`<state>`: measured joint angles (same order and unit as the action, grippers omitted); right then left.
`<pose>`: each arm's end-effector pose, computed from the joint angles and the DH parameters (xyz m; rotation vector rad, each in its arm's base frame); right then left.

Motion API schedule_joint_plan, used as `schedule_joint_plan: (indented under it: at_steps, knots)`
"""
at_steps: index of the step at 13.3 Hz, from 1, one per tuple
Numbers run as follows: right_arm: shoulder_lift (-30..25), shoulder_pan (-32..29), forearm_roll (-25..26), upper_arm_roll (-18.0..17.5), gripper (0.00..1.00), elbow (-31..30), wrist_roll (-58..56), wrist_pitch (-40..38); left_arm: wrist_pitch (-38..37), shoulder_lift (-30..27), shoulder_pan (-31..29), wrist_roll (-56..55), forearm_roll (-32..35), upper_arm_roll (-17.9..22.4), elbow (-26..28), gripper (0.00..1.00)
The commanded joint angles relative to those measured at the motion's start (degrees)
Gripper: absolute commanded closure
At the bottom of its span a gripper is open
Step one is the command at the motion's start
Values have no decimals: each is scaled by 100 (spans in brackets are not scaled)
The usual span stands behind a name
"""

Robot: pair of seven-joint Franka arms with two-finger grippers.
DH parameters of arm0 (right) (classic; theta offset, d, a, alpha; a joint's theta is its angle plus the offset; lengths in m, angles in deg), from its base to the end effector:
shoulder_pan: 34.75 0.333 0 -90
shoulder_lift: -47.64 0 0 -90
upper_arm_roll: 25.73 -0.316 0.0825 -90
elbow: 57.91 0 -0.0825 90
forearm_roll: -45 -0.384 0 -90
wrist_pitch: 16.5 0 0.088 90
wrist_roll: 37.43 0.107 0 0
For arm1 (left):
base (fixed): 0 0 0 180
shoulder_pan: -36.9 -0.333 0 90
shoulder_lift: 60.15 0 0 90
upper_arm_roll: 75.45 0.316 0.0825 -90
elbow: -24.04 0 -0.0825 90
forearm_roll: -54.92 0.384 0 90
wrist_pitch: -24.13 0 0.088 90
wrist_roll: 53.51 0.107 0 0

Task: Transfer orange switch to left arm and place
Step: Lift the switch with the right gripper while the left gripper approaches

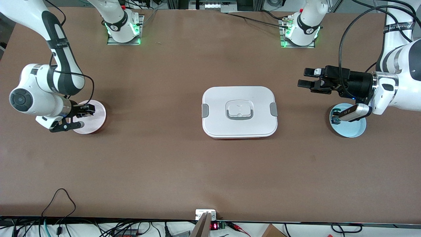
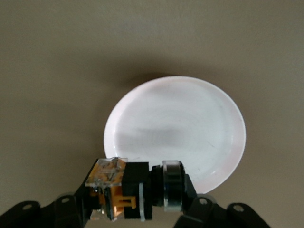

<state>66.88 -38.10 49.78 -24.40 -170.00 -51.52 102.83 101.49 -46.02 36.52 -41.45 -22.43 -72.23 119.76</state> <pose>0.5865 -0.0518 0.2898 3.0648 0.3280 -0.3388 0.6022 -0.0866 0.5184 1.7199 -0.0357 -0.3013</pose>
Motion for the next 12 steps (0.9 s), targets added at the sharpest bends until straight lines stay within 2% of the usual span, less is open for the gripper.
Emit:
schedule_joint_plan:
  at_steps: [1,6,10,11,12]
  knots:
    - [-297,272,-100,8,98,335,-207,-437,7,-60,-5,33,-122,12,87,0]
    - [-1105,905,-284,-1,98,460,-962,-481,7,-7,-6,33,-131,12,78,0]
    - [-1449,1415,-1013,-27,98,714,-1515,-473,16,10,3,-167,-149,12,78,0]
    - [-1449,1512,-1267,-27,98,845,-1822,-455,16,10,12,-534,-166,12,78,0]
    - [-1449,1626,-1730,-45,98,994,-2130,-455,16,19,21,-1043,-331,12,78,0]
